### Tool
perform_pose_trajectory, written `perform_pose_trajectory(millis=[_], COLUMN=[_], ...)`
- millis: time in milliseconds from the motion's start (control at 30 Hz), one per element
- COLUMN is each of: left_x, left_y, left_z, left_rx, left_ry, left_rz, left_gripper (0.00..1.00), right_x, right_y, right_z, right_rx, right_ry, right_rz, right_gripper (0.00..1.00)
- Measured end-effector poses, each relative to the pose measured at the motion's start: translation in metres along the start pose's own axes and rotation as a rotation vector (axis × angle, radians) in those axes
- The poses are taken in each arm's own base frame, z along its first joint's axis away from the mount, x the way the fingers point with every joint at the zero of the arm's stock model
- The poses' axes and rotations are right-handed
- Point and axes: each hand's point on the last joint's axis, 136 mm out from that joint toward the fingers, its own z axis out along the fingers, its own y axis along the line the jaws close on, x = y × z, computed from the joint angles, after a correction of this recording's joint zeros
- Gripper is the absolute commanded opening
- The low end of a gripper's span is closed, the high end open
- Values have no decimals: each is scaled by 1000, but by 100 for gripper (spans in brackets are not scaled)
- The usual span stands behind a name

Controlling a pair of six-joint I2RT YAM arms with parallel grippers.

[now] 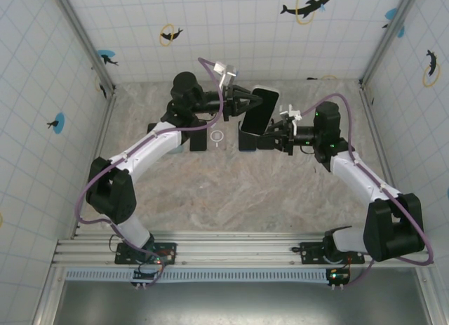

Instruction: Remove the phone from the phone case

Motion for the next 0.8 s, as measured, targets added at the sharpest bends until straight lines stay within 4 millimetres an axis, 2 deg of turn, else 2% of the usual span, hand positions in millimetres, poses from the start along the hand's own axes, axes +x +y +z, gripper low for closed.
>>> perform_pose_trajectory(millis=[100,400,800], left_x=[0,0,-5], left_y=[-1,0,0], left_z=[0,0,0], left_rx=[4,0,-1], left_ry=[2,0,-19], left_rz=[-5,-33,-67], left_gripper=[0,0,0], right_x=[0,-1,-5], right_y=[1,3,-4], right_z=[0,2,2], right_rx=[-6,-18,66], right_ry=[-1,-3,50], right_rz=[3,-14,-162], right_gripper=[26,10,5])
